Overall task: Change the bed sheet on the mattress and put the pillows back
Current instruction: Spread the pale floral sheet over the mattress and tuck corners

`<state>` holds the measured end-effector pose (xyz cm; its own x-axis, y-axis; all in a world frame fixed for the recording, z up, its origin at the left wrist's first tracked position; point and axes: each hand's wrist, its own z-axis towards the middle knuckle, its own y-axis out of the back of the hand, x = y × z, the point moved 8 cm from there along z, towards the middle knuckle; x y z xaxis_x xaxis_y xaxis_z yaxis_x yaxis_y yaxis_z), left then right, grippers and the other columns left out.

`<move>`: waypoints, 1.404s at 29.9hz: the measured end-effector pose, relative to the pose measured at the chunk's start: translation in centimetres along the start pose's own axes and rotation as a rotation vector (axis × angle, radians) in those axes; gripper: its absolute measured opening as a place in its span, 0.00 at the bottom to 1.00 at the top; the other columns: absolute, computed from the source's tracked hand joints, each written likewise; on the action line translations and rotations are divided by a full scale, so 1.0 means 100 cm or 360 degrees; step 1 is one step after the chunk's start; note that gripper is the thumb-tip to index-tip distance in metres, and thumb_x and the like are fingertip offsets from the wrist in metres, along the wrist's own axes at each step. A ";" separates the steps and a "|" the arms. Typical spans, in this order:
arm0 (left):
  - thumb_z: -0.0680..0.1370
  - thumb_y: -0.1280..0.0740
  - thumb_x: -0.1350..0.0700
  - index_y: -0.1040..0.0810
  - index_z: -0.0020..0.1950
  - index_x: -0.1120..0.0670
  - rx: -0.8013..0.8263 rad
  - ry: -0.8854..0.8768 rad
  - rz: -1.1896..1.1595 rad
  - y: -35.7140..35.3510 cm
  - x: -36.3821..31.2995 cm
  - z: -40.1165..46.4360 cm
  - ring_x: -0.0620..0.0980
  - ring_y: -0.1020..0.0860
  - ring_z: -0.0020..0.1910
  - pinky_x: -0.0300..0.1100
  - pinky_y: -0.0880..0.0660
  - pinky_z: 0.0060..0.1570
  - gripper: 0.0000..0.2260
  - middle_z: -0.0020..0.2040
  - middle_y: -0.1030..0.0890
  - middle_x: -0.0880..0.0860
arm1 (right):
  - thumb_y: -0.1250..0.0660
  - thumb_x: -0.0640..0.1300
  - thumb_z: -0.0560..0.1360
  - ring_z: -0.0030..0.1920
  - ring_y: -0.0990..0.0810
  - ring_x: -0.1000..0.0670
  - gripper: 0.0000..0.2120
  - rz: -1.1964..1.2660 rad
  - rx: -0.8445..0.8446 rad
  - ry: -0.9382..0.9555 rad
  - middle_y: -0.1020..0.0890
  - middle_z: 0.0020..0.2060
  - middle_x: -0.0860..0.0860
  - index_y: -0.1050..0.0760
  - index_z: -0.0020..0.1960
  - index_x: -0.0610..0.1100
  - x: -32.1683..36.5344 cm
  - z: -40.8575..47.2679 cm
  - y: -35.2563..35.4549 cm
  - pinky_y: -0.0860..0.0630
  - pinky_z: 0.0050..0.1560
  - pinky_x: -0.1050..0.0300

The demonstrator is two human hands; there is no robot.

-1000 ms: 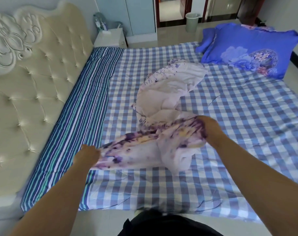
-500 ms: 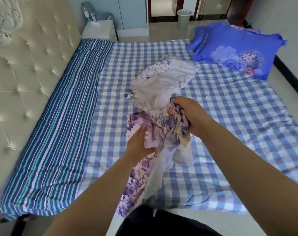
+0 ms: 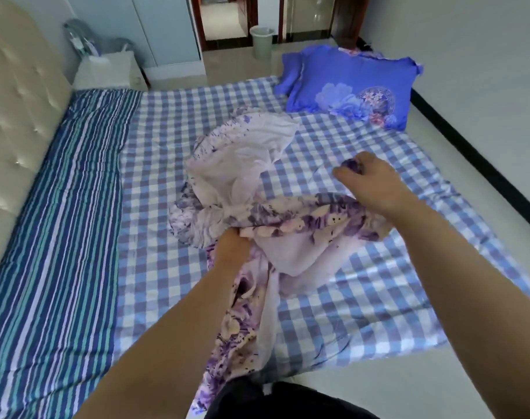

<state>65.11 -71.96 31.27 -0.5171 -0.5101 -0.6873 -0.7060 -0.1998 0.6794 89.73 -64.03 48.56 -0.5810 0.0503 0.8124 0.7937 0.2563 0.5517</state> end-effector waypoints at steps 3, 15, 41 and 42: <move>0.80 0.44 0.63 0.25 0.60 0.64 0.0357 -0.0491 0.0565 -0.023 -0.036 -0.008 0.60 0.24 0.58 0.45 0.31 0.50 0.12 0.58 0.22 0.61 | 0.33 0.69 0.66 0.63 0.30 0.41 0.39 -0.1418 0.0284 -0.0103 0.33 0.66 0.42 0.36 0.66 0.44 -0.047 0.007 -0.017 0.29 0.57 0.45; 0.74 0.30 0.59 0.28 0.53 0.55 0.0226 -0.0104 -0.0576 0.007 0.029 0.034 0.52 0.23 0.50 0.43 0.26 0.50 0.10 0.45 0.24 0.47 | 0.44 0.45 0.81 0.41 0.26 0.50 0.12 -0.0217 0.0282 -0.0123 0.23 0.44 0.48 0.25 0.56 0.41 -0.037 0.052 -0.149 0.32 0.37 0.60; 0.82 0.44 0.54 0.28 0.65 0.63 -0.0242 0.0667 -0.0480 0.020 0.009 0.067 0.59 0.25 0.50 0.44 0.32 0.45 0.17 0.58 0.23 0.63 | 0.35 0.46 0.74 0.67 0.34 0.38 0.26 -0.0474 -0.0878 -0.1391 0.34 0.68 0.39 0.38 0.70 0.41 -0.306 0.063 0.068 0.36 0.66 0.42; 0.81 0.40 0.54 0.28 0.65 0.61 -0.0075 0.0664 -0.0479 0.008 -0.003 0.063 0.57 0.24 0.49 0.45 0.29 0.46 0.16 0.56 0.21 0.59 | 0.34 0.46 0.73 0.67 0.33 0.38 0.27 -0.0521 -0.0617 -0.1160 0.33 0.68 0.40 0.37 0.70 0.44 -0.297 0.078 0.037 0.34 0.66 0.42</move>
<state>61.61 -66.70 30.40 -0.0507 -0.7127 -0.6997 -0.7664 -0.4214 0.4848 108.51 -57.09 25.04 -0.6550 0.6679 0.3533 0.4961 0.0274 0.8678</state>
